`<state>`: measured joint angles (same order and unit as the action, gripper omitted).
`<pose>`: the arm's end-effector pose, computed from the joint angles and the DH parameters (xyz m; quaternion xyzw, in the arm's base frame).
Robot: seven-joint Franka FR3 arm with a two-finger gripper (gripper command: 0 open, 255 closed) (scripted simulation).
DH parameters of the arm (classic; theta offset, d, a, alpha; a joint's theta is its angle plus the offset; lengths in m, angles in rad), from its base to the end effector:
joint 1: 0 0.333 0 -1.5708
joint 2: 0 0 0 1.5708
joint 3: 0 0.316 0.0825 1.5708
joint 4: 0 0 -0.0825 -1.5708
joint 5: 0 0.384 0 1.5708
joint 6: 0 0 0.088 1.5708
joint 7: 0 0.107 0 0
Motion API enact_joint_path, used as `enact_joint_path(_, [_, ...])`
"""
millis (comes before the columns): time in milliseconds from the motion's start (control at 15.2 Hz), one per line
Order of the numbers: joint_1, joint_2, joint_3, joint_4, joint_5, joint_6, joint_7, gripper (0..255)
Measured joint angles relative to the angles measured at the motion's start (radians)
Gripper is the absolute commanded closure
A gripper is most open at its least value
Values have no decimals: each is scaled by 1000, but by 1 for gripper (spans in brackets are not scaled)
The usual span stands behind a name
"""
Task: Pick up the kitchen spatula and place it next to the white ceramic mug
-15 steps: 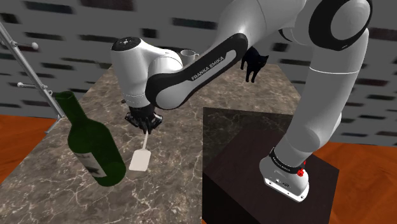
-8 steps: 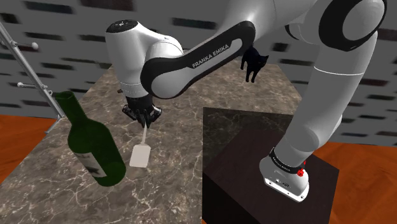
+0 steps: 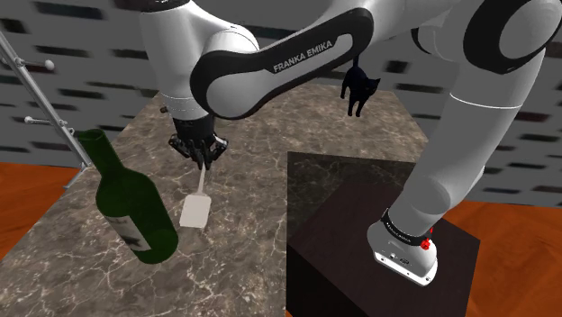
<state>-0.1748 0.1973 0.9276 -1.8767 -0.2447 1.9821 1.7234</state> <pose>0.4571 0.3755 0.4434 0.9043 -0.4257 0.0302 0.0138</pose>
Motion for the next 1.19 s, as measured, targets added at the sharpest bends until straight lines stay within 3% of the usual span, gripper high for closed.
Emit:
enact_joint_path(528, [-11, -38, 11, 73, 39, -93, -32, 255])
enact_joint_path(1188, [-176, -174, -73, -24, 156, -55, -306, 255])
